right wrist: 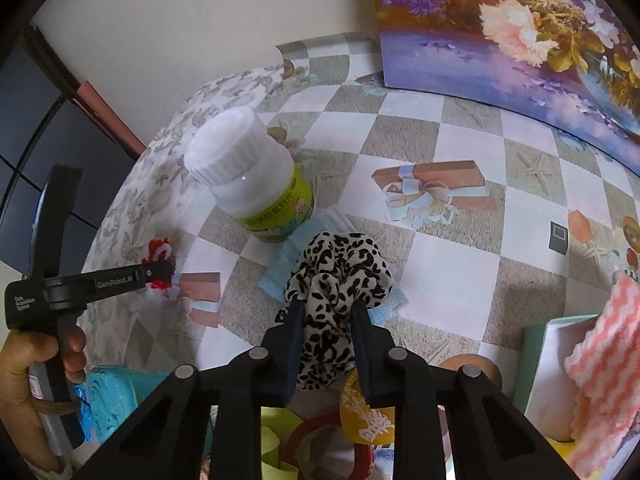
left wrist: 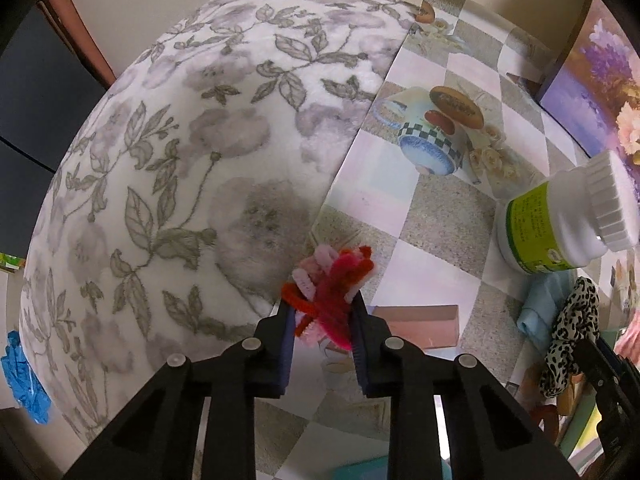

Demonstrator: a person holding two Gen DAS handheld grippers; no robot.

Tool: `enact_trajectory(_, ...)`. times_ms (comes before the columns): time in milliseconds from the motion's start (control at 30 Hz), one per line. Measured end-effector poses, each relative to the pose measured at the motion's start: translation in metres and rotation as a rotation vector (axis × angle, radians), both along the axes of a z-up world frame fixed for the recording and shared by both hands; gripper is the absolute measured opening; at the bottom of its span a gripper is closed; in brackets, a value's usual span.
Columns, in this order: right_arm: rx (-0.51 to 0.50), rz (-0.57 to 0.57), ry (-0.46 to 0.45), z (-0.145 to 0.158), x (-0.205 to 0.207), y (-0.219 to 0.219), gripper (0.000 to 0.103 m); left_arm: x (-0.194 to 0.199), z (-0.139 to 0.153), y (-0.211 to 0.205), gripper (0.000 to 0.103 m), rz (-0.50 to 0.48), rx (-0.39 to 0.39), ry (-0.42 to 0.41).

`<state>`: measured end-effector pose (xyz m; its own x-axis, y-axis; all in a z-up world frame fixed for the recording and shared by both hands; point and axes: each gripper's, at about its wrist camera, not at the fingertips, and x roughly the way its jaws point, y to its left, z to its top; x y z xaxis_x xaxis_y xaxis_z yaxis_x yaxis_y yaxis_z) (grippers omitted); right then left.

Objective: Organize soft objects
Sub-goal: 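Carry the red plush toy and leopard scrunchie over the white tray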

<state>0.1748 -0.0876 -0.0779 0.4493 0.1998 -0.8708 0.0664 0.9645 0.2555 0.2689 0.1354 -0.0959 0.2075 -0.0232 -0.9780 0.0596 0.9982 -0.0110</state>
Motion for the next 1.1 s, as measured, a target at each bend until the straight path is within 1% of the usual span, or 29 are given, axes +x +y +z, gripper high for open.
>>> enact_trajectory(100,0.010,-0.004,-0.012,0.007,-0.003,-0.003,0.024,-0.004,0.015,0.000,0.026,0.009,-0.003,-0.022)
enact_trajectory(200,0.022,-0.007,-0.041,0.020,-0.008,-0.007,0.024,-0.008,0.035,0.002,0.026,0.018,-0.011,-0.054)
enact_trajectory(367,0.038,-0.017,-0.102,0.051,-0.021,-0.014,0.024,-0.024,0.073,-0.005,0.026,0.022,-0.025,-0.117)
enact_trajectory(533,0.023,-0.035,-0.148,0.082,-0.038,-0.021,0.024,-0.047,0.106,-0.021,0.026,0.007,-0.043,-0.173)
enact_trajectory(633,-0.002,-0.054,-0.166,0.099,-0.050,-0.028,0.024,-0.061,0.121,-0.039,0.026,-0.013,-0.064,-0.204)
enact_trajectory(700,-0.030,-0.070,-0.173,0.110,-0.060,-0.034,0.024,-0.071,0.132,-0.054,0.026,-0.029,-0.095,-0.224)
enact_trajectory(867,-0.059,-0.120,-0.187,0.131,-0.085,-0.056,0.024,-0.102,0.151,-0.098,0.026,-0.102,-0.122,-0.264)
enact_trajectory(1100,-0.079,-0.213,-0.216,0.156,-0.121,-0.096,0.024,-0.145,0.169,-0.148,0.026,-0.198,-0.116,-0.313)
